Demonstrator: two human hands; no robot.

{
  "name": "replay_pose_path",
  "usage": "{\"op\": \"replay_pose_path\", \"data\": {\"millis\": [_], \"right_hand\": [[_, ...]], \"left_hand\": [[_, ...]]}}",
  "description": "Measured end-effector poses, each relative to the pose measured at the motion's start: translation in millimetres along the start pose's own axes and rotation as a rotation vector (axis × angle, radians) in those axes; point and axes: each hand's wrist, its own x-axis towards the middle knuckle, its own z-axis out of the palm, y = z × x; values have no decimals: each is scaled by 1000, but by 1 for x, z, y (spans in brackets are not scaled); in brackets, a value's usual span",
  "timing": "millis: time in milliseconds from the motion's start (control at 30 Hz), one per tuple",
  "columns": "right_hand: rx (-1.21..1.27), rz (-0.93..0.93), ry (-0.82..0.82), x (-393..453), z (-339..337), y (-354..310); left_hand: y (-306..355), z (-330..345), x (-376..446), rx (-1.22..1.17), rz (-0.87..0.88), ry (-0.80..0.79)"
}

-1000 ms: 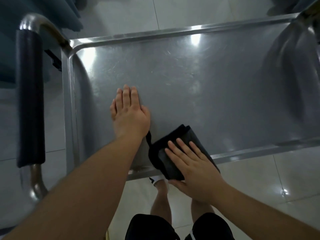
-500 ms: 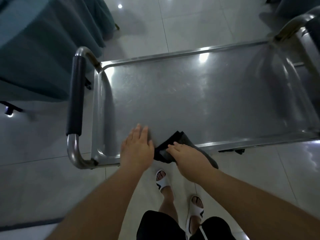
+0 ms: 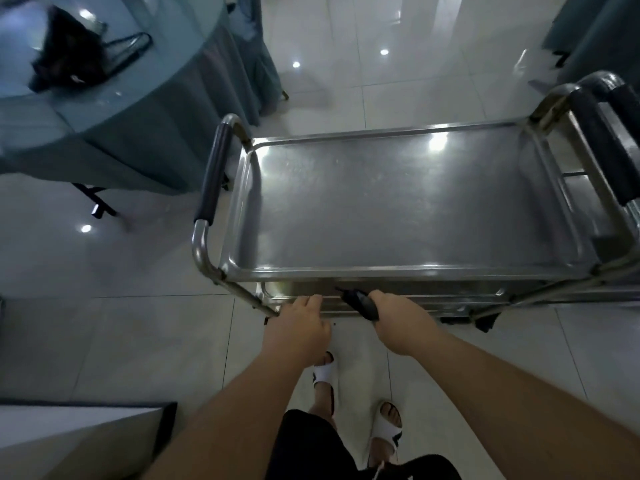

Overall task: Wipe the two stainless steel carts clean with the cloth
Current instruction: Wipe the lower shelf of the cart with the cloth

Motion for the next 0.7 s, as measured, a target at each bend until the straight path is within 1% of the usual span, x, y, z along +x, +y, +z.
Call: {"op": "replay_pose_path", "data": {"millis": [167, 367, 533, 700], "right_hand": [[19, 43, -21, -20, 18, 0], [45, 75, -56, -19, 42, -25], [7, 77, -101, -14, 86, -68], [55, 96, -124, -9, 130, -109]], "left_hand": [[-15, 10, -22, 12, -14, -29], [-51, 32, -28, 48, 12, -86], [-110, 46, -32, 85, 43, -127], [-171, 52, -27, 217, 74, -132]]}}
